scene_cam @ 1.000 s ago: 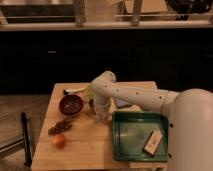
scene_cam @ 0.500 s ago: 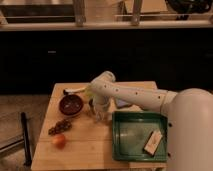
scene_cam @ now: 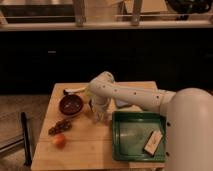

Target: Place towel in table surface

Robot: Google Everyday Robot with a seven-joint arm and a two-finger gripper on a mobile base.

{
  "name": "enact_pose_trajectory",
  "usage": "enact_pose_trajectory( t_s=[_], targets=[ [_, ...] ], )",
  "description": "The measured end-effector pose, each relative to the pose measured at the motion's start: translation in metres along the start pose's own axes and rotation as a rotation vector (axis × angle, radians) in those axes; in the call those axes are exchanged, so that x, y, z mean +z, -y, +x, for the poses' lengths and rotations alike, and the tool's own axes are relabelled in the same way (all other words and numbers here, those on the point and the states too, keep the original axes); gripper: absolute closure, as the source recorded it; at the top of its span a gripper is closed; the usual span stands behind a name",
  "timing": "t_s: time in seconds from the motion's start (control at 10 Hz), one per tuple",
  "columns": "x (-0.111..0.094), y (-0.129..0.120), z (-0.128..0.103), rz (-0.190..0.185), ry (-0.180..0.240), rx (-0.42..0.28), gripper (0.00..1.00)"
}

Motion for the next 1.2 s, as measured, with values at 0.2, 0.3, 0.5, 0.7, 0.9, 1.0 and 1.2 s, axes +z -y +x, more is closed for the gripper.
enact_pose_trajectory(
  t_s=[0.2,0.3,0.5,0.7,0.9,1.0,1.2],
  targets=[
    [0.003,-0.002,-0.009,-0.003,0.020,-0.023,0.92],
    [0.005,-0.003,-0.014,-0.004,0.033,-0.037,0.92],
    [0.010,-0.008,-0.025,-0.008,0.057,-0.062,0.92],
    [0.014,-0.013,-0.036,-0.009,0.077,-0.087,0.92],
    [0.016,-0.015,-0.050,-0.007,0.092,-0.120,0.92],
    [0.017,-0.014,-0.054,-0.005,0.097,-0.130,0.92],
    [0.017,-0.010,-0.065,0.002,0.111,-0.156,0.83]
  ],
)
